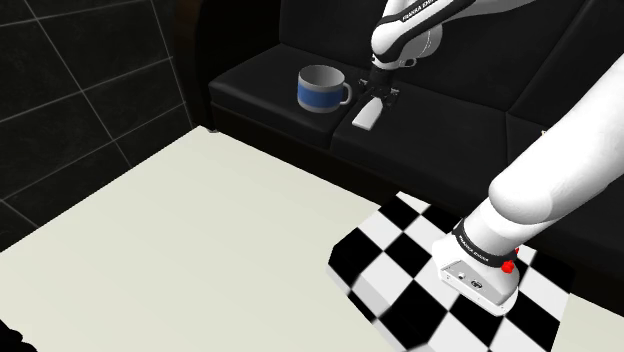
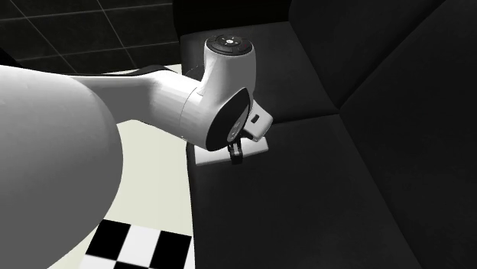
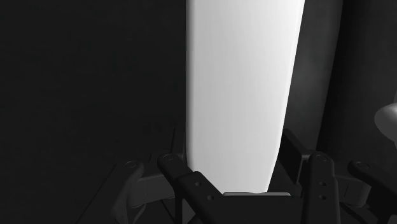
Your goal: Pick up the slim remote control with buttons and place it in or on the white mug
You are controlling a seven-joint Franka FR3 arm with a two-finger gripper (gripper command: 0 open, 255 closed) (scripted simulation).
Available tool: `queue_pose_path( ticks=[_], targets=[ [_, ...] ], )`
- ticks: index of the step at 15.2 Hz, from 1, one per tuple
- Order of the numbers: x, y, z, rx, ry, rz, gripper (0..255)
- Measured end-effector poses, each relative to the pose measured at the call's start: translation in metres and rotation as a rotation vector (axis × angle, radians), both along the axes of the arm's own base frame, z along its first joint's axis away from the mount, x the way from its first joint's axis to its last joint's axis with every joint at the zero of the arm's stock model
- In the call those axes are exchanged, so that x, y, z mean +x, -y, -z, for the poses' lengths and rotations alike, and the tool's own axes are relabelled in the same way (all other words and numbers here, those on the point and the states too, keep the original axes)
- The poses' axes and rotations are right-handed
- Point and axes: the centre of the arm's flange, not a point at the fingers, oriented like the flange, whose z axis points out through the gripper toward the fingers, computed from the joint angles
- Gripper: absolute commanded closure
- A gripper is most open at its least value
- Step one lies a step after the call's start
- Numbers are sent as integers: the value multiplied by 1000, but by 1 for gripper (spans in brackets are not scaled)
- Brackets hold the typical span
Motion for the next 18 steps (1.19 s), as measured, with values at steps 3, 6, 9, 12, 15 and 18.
queue_pose_path(
  ticks=[3, 6, 9, 12, 15, 18],
  targets=[
    [0, 0, 0, 0, 0, 0, 255],
    [0, 0, 0, 0, 0, 0, 255],
    [0, 0, -3, 0, 0, 0, 255],
    [0, 1, -16, 0, 0, 0, 255],
    [-1, 0, -32, 0, 0, 0, 255],
    [-1, 0, -47, 0, 0, 0, 255]
  ],
)
